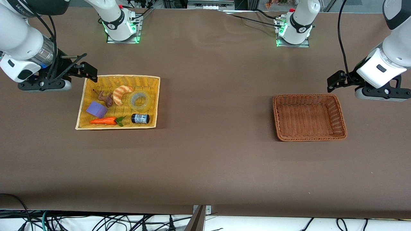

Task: Transfer tape with both arms

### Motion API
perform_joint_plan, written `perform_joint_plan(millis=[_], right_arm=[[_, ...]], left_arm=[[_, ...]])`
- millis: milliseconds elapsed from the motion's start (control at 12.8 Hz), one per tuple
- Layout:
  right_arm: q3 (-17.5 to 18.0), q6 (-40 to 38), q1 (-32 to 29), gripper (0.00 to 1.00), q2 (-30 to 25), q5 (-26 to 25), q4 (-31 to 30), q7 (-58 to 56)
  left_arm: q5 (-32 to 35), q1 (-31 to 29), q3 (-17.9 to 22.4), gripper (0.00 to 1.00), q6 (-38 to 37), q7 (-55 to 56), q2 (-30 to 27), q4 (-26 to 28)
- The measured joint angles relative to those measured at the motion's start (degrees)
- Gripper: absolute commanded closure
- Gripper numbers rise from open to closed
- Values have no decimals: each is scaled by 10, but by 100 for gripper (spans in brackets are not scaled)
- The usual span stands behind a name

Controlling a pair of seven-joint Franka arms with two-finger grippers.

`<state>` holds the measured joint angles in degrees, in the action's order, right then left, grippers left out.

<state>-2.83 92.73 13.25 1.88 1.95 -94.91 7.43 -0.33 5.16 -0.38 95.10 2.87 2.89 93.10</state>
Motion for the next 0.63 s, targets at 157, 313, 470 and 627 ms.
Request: perform_joint_plan(millis=[157,313,470,627], right_arm=[[0,-14,0,0,-2,0,0,0],[0,-19,0,0,-5,0,1,0],[0,-19,0,0,-6,0,2,0],[0,-20,0,0,-6,0,2,0]], left_arm=[[0,0,0,0,0,0,0,0],[0,0,0,0,0,0,0,0],[0,0,0,0,0,0,0,0],[0,0,0,0,0,0,0,0]])
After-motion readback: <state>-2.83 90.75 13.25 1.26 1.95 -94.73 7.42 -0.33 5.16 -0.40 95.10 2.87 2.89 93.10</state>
